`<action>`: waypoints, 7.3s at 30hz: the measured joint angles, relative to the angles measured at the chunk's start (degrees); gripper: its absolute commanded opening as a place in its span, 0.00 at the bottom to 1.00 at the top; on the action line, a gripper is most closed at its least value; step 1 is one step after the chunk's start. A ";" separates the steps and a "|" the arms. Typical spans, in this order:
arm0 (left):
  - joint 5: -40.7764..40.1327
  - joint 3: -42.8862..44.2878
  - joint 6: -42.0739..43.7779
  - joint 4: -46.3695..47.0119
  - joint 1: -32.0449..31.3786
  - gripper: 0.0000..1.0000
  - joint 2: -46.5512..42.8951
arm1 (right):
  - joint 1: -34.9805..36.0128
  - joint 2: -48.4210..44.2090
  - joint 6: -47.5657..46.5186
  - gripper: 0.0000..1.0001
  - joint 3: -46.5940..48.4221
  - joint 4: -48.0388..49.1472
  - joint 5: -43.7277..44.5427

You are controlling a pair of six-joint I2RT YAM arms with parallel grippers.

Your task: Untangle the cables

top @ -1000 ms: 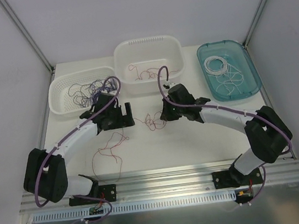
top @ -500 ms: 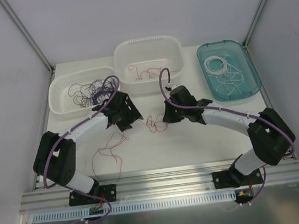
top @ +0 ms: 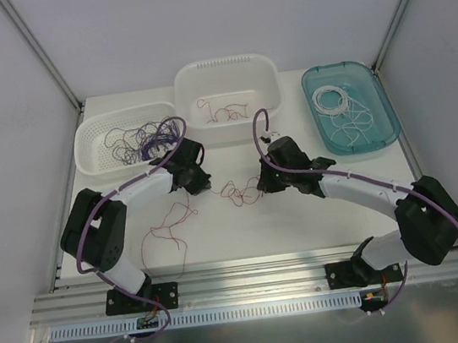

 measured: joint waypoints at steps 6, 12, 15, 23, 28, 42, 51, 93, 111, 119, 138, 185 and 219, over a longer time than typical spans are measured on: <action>-2.62 -3.74 3.28 0.15 4.07 0.00 -6.32 | -3.17 -9.46 -1.44 0.01 -5.33 -4.35 3.17; -7.82 -8.76 9.92 -2.45 11.32 0.00 -18.51 | -12.31 -23.41 -4.90 0.01 -6.05 -13.18 5.73; -10.47 -10.14 13.18 -4.35 13.62 0.00 -22.58 | -15.13 -27.91 -7.80 0.01 -2.93 -18.64 7.04; -14.71 -12.76 20.76 -10.38 20.79 0.00 -27.36 | -20.94 -32.28 -14.49 0.01 9.22 -27.69 8.22; -16.00 -12.94 22.69 -12.66 28.57 0.00 -30.05 | -26.47 -34.34 -17.31 0.01 15.82 -31.30 8.20; -3.10 -12.92 28.76 -14.03 26.58 0.00 -29.81 | -28.89 -28.96 -20.79 0.01 29.51 -33.05 -4.90; 3.96 -11.02 28.79 -11.76 8.70 0.06 -25.33 | -28.41 -19.12 -17.68 0.01 32.79 -25.99 -12.20; 2.95 -19.21 32.15 -11.52 -7.15 0.99 -44.46 | -21.77 14.95 -14.19 0.97 41.77 -6.64 -12.00; -4.13 -5.99 27.15 -11.26 -7.61 0.98 -10.60 | -21.57 -18.56 -17.68 0.97 15.89 -19.12 -7.23; -4.72 -5.03 26.27 -11.58 -9.22 0.66 -2.56 | -21.57 -24.63 -17.70 0.97 10.51 -22.49 -5.66; -8.22 2.62 31.71 -13.70 -10.27 0.00 -11.37 | -21.57 -31.15 -18.14 0.97 9.11 -27.39 -1.03; 1.46 55.95 45.00 19.91 6.34 0.99 26.01 | -21.57 -41.75 -19.30 0.97 8.55 -36.57 4.37; -19.30 -9.27 32.59 -27.61 6.34 0.99 -78.90 | -21.57 -53.37 -20.94 0.97 9.22 -47.76 24.15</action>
